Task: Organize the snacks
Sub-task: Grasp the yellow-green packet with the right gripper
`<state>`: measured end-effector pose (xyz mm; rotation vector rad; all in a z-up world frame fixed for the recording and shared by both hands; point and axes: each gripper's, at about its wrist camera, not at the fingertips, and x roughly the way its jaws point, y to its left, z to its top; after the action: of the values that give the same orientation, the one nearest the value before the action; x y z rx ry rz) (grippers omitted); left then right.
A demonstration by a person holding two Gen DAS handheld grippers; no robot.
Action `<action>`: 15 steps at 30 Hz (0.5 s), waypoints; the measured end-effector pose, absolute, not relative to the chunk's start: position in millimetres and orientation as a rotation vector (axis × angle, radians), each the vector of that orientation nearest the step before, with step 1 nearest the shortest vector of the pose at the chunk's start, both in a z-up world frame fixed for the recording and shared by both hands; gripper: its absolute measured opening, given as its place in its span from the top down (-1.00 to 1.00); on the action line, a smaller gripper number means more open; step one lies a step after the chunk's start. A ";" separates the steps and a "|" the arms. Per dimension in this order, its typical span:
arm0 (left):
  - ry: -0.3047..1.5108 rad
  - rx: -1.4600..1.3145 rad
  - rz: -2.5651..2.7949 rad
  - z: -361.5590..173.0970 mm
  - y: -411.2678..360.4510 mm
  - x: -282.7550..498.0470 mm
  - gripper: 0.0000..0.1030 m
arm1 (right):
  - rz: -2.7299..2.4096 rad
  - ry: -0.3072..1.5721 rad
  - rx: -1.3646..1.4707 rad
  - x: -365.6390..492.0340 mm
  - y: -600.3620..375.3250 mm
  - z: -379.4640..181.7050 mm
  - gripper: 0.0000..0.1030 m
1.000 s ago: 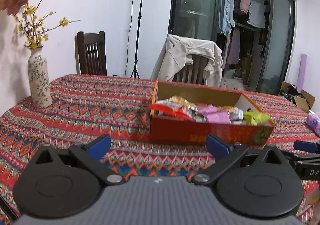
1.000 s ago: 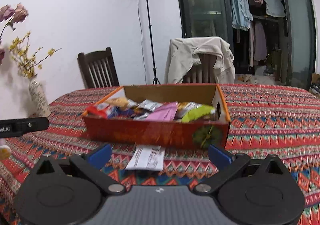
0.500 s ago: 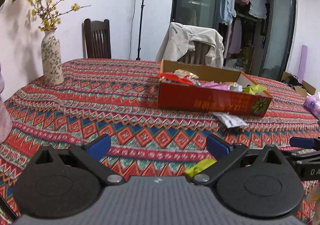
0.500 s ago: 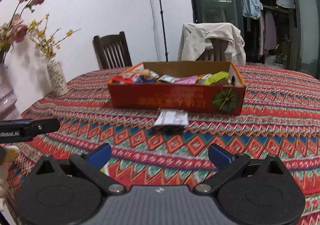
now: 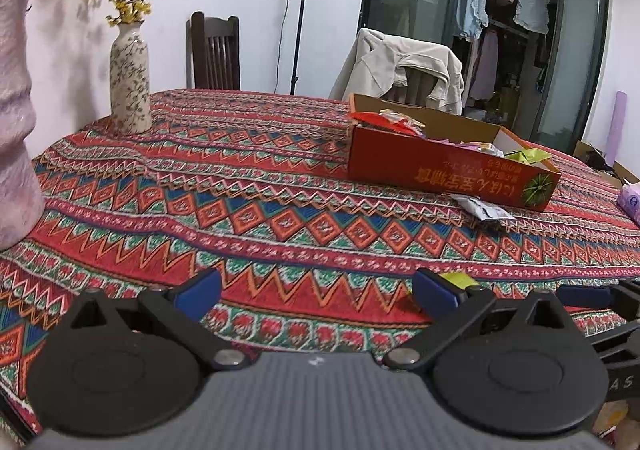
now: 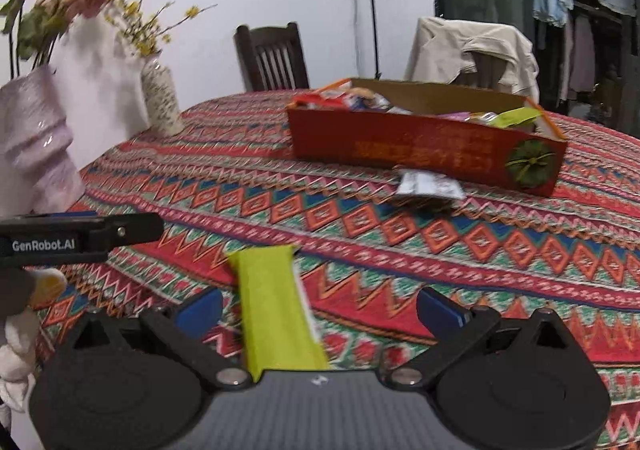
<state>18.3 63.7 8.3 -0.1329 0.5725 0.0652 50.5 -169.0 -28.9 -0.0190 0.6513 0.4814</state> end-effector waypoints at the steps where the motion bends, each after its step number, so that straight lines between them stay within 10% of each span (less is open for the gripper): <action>1: 0.574 -0.137 0.064 7.6 65.2 17.3 -1.00 | 0.488 0.658 -0.025 50.6 -165.0 -31.1 -1.00; 11: 0.589 -0.161 0.044 -0.8 73.1 12.2 -1.00 | 0.445 0.693 -0.074 56.4 -148.0 -46.8 -0.84; 15: 0.592 -0.170 0.041 -2.1 73.8 13.2 -1.00 | 0.436 0.673 -0.110 54.8 -146.5 -45.6 -0.50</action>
<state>13.2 73.8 -2.1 -0.1695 0.5924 0.0413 54.8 -146.5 -45.6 -0.1096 0.6725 0.4358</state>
